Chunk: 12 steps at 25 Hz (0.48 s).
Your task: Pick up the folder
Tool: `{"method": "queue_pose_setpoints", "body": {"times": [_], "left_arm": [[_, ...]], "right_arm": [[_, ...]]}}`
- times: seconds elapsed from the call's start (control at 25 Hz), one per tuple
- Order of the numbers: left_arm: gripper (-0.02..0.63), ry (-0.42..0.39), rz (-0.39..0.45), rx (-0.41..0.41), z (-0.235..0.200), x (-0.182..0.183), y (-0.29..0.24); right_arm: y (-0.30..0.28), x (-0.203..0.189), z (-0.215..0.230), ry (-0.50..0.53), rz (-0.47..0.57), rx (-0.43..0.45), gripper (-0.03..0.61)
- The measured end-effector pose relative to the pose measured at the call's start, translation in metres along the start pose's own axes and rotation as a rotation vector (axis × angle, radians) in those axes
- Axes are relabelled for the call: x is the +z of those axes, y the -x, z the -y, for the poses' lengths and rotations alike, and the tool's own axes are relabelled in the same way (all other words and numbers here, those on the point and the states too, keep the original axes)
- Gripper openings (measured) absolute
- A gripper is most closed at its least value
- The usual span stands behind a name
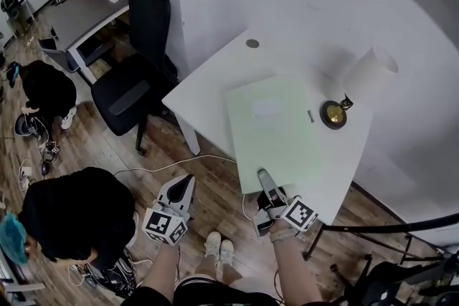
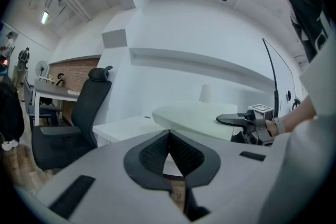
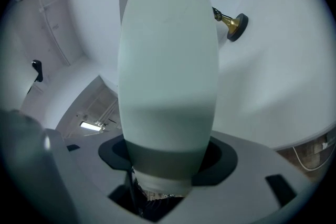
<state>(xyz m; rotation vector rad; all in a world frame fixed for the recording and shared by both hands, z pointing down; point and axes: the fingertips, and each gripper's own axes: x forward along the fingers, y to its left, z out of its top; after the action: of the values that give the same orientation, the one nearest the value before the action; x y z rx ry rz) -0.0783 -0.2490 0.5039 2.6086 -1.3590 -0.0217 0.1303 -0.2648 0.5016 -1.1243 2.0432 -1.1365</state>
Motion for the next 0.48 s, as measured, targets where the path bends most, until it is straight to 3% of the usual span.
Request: {"method": "queue_pose_setpoints", "body": {"times": [0.48], "left_arm": [[0.014, -0.034, 0.024, 0.013, -0.011, 0.033, 0.004]], "right_arm": [[0.013, 0.029, -0.023, 0.14, -0.01, -0.003, 0.301]]}}
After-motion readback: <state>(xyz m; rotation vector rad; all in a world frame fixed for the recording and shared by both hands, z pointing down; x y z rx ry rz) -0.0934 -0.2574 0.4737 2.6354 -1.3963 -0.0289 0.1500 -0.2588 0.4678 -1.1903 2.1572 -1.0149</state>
